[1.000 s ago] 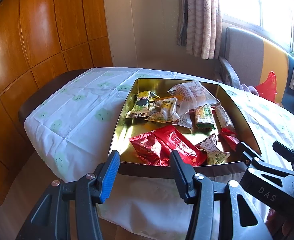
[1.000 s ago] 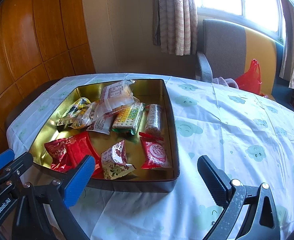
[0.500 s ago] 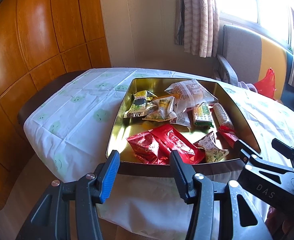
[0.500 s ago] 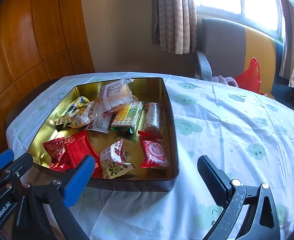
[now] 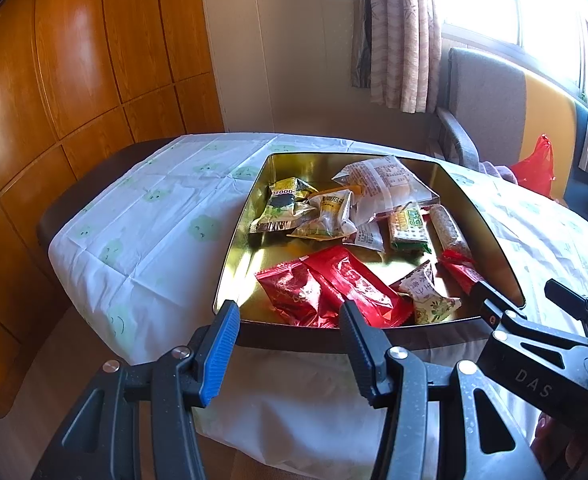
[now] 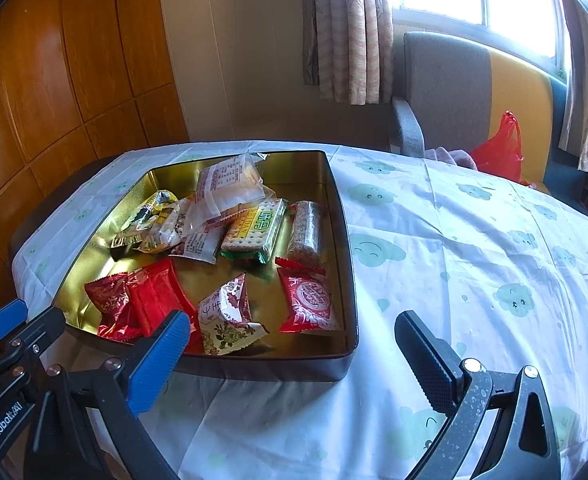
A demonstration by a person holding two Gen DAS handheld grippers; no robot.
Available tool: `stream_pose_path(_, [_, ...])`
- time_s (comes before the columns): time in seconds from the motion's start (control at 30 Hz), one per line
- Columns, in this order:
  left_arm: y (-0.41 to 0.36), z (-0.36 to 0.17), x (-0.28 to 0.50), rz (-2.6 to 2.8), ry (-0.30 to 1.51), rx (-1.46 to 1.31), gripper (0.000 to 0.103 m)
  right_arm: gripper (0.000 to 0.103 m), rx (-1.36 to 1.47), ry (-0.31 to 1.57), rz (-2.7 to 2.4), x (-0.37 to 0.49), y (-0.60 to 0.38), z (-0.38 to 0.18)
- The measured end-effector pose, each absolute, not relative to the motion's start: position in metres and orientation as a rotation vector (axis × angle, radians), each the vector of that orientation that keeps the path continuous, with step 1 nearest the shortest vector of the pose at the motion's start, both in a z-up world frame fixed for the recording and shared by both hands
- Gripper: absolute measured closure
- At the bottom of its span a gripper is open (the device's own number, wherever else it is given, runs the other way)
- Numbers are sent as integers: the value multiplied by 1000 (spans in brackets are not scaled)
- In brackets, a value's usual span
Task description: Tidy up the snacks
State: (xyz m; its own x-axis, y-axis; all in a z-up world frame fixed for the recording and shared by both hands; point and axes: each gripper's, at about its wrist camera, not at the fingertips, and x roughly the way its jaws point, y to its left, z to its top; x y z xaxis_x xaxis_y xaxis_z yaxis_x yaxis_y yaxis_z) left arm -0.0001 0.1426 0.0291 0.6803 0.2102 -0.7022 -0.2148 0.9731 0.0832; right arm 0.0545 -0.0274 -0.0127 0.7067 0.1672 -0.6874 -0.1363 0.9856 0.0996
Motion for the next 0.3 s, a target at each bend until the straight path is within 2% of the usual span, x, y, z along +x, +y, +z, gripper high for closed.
stream_pose_path(0.3, [143,28,-1,271,777,6,50,0,53,771,163,55,-30,-14])
